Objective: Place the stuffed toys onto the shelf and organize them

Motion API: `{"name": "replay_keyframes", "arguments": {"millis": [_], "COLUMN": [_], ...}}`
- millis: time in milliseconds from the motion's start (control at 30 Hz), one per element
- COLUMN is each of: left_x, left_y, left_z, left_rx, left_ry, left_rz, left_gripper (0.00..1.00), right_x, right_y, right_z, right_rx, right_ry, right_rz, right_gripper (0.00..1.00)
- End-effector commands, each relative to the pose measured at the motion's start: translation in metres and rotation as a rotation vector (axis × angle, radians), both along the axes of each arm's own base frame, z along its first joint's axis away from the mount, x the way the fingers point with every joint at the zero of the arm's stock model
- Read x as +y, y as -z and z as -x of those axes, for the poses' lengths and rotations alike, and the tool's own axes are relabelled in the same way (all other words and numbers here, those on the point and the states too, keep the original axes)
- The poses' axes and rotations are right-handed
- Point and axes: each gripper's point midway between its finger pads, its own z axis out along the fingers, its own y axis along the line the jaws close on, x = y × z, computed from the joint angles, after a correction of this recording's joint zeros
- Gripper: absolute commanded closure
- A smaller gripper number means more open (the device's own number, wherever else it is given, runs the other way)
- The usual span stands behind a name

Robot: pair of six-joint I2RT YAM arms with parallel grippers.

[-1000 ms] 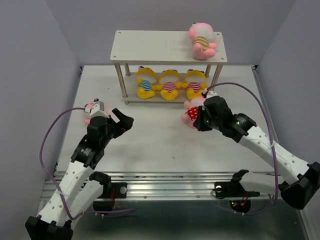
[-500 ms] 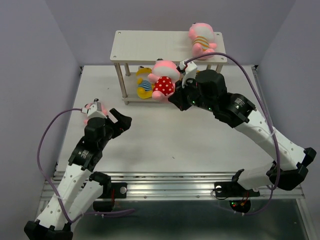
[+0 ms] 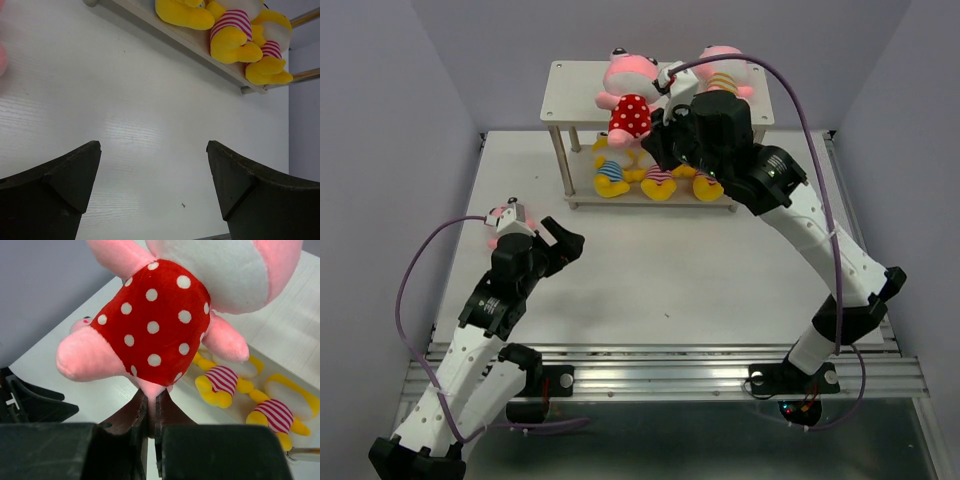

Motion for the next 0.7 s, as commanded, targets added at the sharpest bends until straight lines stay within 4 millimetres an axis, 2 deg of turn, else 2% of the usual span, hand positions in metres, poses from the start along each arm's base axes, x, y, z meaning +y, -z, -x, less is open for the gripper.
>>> {"name": "replay_keyframes", "arguments": {"millis": [0,133,200,333,667], "left_x": [0.001,0.001,0.001,0.001,0.001], "left_y": [-0.023,-0.023,-0.022,-0.022,-0.022], "left_z": [-0.003,-0.003,-0.003,-0.004,-0.003], "left_rx": [-0.064,-0.066,-0.065,-0.064,-0.066], "left_ry": [0.001,0.0,-0.001,-0.001,-0.003], "left_rz": [0.0,0.004,0.003,0.002,0.004], "left_gripper": [0.01,0.01,0.01,0.01,0.01], "right_x": [-0.026,-0.032,-0.024,-0.024,-0.035], "right_y": [-0.02,-0.02,-0.02,-0.012,-0.002], "right_z": [-0.032,-0.051,-0.052,-0.065,-0.091], "right_rx": [-0.035,-0.03,-0.033,-0.016,-0.002], "right_ry": [0.06,0.04,0.01,0.015,0.063], "right_rz": [-0.026,-0.039,-0.036,-0.026,-0.015], "right_gripper": [0.99,0.99,0.99,0.99,0.99]}}
